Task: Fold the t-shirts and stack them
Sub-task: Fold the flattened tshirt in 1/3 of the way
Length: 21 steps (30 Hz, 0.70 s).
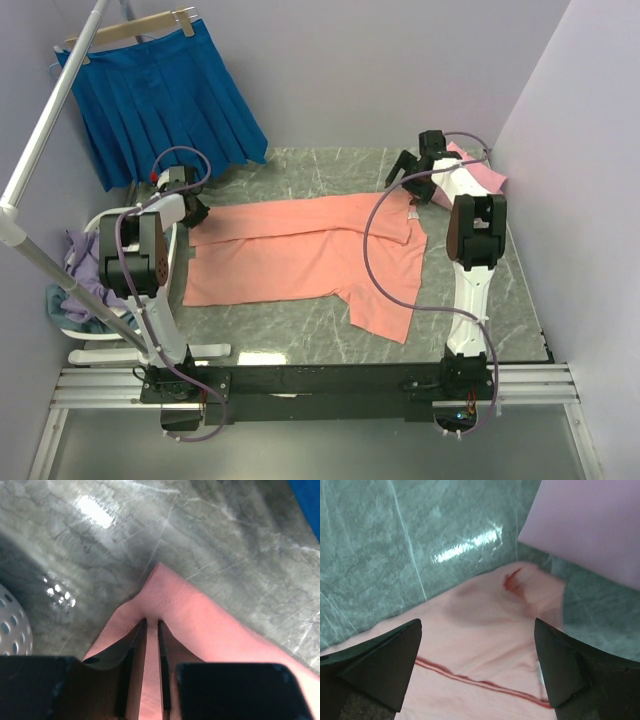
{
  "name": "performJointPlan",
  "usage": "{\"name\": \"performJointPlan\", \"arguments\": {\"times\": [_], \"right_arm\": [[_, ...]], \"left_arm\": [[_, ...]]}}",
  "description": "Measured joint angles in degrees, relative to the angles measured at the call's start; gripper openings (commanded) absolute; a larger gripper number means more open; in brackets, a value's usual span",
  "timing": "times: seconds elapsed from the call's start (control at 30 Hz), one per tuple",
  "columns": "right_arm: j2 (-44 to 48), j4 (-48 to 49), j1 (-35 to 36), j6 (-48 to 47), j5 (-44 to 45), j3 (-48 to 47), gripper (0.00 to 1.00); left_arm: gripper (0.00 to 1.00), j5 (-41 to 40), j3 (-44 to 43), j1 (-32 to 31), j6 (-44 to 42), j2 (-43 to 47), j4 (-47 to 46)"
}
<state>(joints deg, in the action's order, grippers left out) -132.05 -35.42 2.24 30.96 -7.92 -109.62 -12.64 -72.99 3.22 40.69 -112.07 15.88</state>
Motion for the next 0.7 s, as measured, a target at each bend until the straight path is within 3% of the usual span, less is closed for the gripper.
{"name": "performJointPlan", "arguments": {"times": [0.13,0.23,0.27,0.37,0.5,0.7], "right_arm": [[2.0,5.1,-1.1,-2.2,-1.2,4.2,1.0],[8.1,8.6,-1.5,-3.7,-1.4,12.8,1.0],[10.3,8.9,-1.5,-4.0,-1.4,14.9,1.0],[21.0,11.4,-1.1,-5.0,-1.4,22.7,1.0],[36.7,13.8,0.3,-5.1,-1.9,31.4,1.0],[50.7,14.6,3.2,-4.2,-3.8,49.5,1.0]], "left_arm": [[0.3,1.0,0.3,0.6,-0.7,0.0,-1.6],[0.56,2.6,1.4,1.1,-0.9,0.7,-3.3],[0.7,3.5,2.2,1.2,-1.1,1.6,-4.2],[0.87,5.2,5.0,0.3,-1.5,5.9,-5.4],[0.88,4.7,7.6,-1.9,-0.4,14.3,-2.6],[0.88,2.7,14.4,-10.1,3.0,26.6,1.5]]}}
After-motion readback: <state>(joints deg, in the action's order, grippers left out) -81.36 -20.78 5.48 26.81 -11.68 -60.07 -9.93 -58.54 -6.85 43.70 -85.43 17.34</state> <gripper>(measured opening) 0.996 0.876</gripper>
